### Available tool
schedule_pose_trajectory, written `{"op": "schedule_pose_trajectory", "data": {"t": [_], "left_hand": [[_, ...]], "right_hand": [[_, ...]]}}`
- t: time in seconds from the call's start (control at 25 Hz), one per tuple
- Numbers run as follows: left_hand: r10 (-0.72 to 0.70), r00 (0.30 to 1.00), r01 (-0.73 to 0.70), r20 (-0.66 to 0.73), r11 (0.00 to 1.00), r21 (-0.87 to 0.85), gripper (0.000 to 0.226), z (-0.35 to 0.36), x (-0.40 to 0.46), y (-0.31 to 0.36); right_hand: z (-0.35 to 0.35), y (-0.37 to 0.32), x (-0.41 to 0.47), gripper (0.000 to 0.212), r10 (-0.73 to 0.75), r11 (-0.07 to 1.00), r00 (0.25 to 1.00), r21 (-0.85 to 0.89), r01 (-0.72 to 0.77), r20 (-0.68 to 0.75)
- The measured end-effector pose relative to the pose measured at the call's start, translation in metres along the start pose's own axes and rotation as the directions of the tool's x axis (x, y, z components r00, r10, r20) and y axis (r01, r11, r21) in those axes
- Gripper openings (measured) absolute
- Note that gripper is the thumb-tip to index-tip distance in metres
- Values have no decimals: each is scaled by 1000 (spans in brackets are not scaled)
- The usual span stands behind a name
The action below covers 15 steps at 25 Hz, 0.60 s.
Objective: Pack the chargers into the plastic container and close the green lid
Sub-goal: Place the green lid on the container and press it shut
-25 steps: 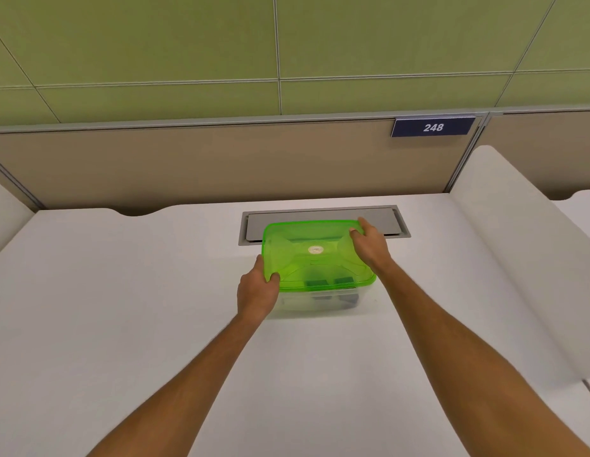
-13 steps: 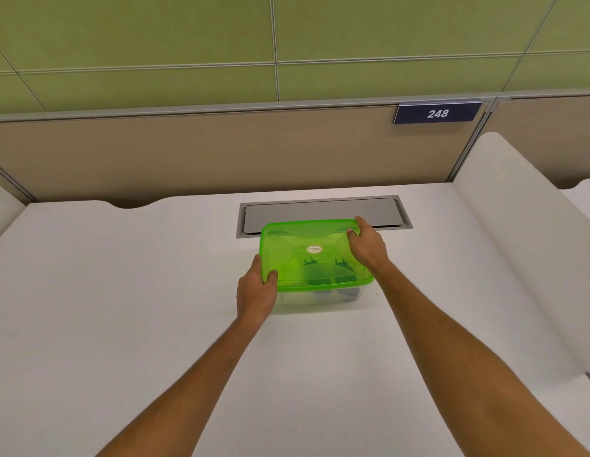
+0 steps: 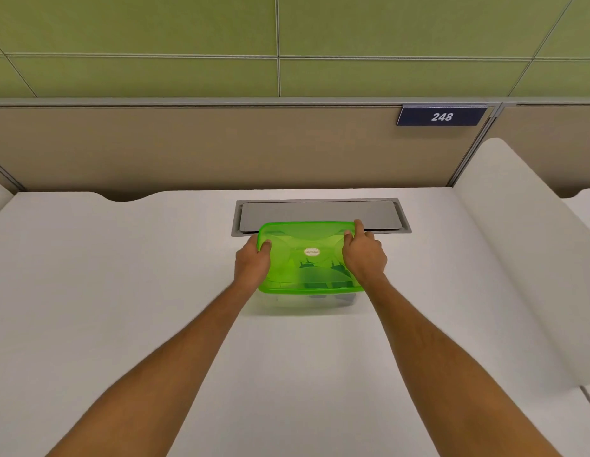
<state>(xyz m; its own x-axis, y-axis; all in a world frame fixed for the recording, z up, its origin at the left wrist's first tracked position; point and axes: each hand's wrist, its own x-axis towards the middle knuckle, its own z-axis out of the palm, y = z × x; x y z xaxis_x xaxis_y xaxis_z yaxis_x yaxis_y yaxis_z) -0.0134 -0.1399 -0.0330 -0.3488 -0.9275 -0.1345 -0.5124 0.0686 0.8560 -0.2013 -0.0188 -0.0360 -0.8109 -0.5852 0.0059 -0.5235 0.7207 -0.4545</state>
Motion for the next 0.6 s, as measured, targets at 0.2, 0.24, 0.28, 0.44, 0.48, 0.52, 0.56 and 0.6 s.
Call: {"op": "schedule_pose_trajectory", "data": {"t": [0.2,0.24,0.28,0.44,0.48,0.52,0.56,0.6], "left_hand": [[-143,990,143,8,990,16,42,7,31,15],[-156,988,155,20,987,31,44,8,35,17],[-164,986,162,36,986,41,45,10,39,18],[-212,972,218,97,975,-51,45,11,51,15],[-229,967,240,108,966,-98,44,11,53,13],[-237,965,250,109,960,-124,42,11,54,12],[-238,966,250,101,960,-124,39,11,55,10],[-233,968,242,87,964,-110,37,12,55,10]], "right_hand": [[2,0,-1,49,-11,999,999,-45,9,-31],[2,0,-2,49,-13,999,999,-49,11,-32],[3,0,-2,49,-15,998,999,-53,13,-31],[4,-1,-2,49,-15,998,999,-57,12,-38],[4,-1,-2,49,-18,998,999,-60,15,-43],[4,-1,-2,49,-21,998,999,-63,18,-47],[4,-2,-3,49,-25,998,998,-67,22,-51],[5,-2,-2,49,-29,997,998,-71,25,-56]]}}
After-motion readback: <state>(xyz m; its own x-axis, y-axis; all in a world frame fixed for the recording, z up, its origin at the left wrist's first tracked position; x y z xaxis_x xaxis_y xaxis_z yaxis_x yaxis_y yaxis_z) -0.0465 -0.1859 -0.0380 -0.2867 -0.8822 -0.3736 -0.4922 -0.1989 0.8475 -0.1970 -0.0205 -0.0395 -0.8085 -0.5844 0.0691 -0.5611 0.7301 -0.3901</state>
